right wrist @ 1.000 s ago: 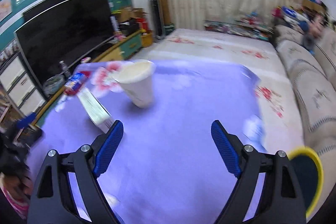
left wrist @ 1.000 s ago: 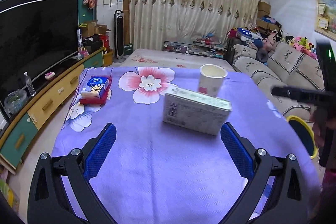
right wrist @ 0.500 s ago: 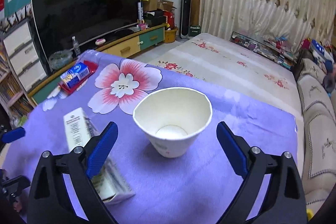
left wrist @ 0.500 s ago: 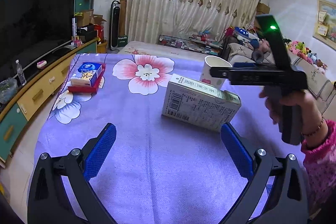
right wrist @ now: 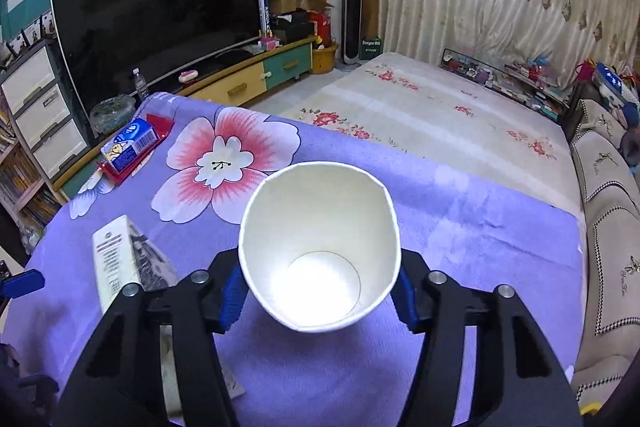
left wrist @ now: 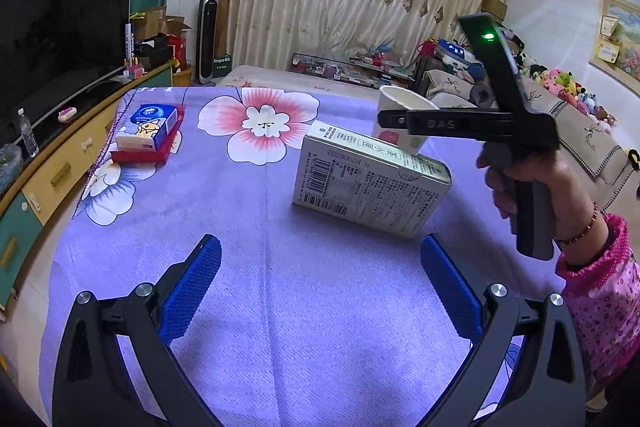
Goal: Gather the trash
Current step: 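Carry the paper cup with the right gripper into the bin and release, then reach the left gripper to the white tea box and grasp it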
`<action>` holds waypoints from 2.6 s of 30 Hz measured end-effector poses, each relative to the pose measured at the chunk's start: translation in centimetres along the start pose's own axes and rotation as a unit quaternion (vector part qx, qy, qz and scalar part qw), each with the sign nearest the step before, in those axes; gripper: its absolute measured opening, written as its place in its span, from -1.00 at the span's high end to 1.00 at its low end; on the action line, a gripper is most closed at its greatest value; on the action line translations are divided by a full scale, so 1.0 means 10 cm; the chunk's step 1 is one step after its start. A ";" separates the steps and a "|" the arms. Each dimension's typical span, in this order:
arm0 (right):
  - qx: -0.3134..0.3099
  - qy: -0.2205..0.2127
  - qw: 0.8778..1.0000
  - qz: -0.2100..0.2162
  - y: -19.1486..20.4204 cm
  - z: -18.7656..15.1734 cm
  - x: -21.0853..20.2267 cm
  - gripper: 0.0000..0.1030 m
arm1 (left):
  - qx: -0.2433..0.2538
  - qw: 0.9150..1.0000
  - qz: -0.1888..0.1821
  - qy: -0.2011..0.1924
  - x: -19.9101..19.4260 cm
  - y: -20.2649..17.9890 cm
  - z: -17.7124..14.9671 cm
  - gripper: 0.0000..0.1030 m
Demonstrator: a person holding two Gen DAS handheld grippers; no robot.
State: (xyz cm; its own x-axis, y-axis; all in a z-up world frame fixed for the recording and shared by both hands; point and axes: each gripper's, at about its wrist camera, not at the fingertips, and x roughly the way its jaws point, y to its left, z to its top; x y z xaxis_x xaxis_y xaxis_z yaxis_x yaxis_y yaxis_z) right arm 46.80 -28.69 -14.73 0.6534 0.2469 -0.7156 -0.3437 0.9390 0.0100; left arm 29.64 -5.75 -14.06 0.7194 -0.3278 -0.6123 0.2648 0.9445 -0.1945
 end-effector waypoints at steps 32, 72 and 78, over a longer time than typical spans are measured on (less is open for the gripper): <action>0.332 0.017 0.904 -0.269 -2.35 -2.57 -1.97 -0.36 | 0.032 0.999 0.011 0.000 0.00 -0.14 -0.06 -0.90; 0.311 -0.010 0.921 -0.233 -1.93 -2.60 -2.18 -0.74 | 0.122 0.984 -0.083 0.099 0.96 -0.15 0.48 -0.90; 0.312 -0.012 0.922 -0.230 -1.92 -2.61 -2.21 -0.74 | 0.156 0.972 -0.141 0.108 0.88 -0.35 0.41 -0.90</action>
State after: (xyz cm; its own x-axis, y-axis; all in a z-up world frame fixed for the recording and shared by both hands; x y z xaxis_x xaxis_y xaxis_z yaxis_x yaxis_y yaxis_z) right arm 21.36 -58.44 -17.38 0.6510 -0.2144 -0.7282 0.4235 0.8987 0.1141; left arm 37.64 -12.05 -15.58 0.4472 -0.5276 -0.7222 0.6371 0.7547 -0.1568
